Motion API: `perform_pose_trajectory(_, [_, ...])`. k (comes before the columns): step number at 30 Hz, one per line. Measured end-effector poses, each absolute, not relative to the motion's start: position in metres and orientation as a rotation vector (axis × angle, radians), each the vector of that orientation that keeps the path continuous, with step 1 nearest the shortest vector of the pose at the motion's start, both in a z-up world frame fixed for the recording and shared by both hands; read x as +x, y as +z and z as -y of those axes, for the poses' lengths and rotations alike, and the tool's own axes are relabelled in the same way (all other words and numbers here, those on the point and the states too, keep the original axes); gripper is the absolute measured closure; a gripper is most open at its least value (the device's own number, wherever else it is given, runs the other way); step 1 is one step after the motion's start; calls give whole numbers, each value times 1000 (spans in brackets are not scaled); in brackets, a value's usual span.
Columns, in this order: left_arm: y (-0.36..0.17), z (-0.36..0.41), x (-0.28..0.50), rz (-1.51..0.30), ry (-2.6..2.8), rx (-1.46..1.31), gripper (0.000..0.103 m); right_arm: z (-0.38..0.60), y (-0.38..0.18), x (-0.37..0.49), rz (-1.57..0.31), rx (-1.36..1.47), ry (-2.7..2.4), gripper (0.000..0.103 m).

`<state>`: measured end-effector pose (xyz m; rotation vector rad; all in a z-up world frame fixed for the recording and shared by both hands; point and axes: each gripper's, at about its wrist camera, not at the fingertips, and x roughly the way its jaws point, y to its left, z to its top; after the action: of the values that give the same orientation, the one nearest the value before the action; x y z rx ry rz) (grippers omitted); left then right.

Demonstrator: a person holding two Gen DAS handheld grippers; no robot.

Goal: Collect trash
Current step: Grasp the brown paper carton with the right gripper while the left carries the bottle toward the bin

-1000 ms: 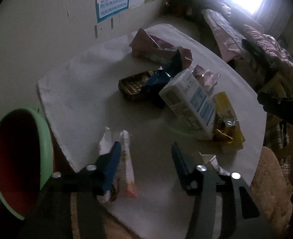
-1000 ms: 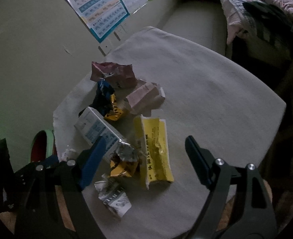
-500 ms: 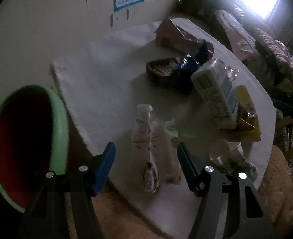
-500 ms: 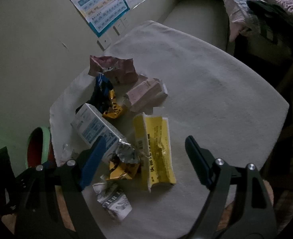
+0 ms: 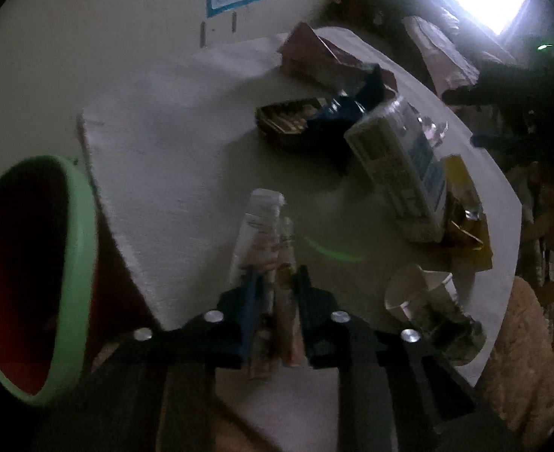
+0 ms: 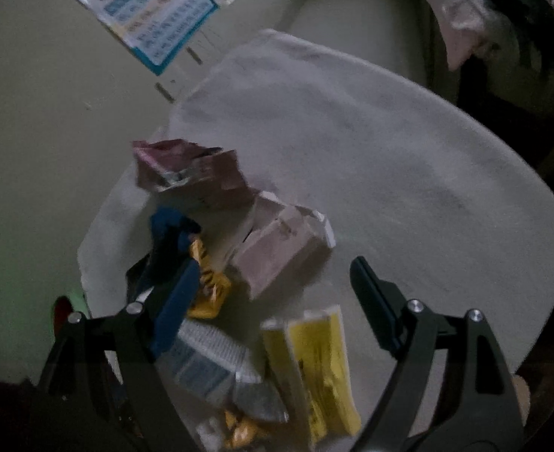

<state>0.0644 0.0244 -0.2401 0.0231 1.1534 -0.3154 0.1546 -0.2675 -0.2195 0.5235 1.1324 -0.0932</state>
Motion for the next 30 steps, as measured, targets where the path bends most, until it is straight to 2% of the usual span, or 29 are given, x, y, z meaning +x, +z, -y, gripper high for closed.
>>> perform_pose_trajectory(12, [-207,-45,48,-1033,-247,0,87,265,-251,185,-1208,548,-160,23])
perform_pose_trajectory(14, [-205,-45,48,-1030,-245,2,87,264,-255,187,-1215,550,-153,28])
perform_pose_trajectory(15, [-204,-46,47,-1030,-242,-4,87,264,-256,188,-1219,546,-157,35])
perform_pose_trajectory(17, [-203,-49,48,-1027,-236,-18,87,265,-257,188,-1209,544,-154,40])
perform_pose_trajectory(18, [-203,-50,47,-1023,-229,-25,87,266,-256,188,-1199,547,-148,47])
perform_pose_trajectory(22, [-200,-56,47,-1013,-210,-55,87,267,-244,181,-1141,529,-132,53])
perform_pose_trajectory(24, [-197,-56,47,-1006,-209,-61,87,267,-234,177,-1114,513,-116,62])
perform_pose_trajectory(30, [-176,-55,44,-949,-185,-41,87,260,-178,137,-952,398,-64,62])
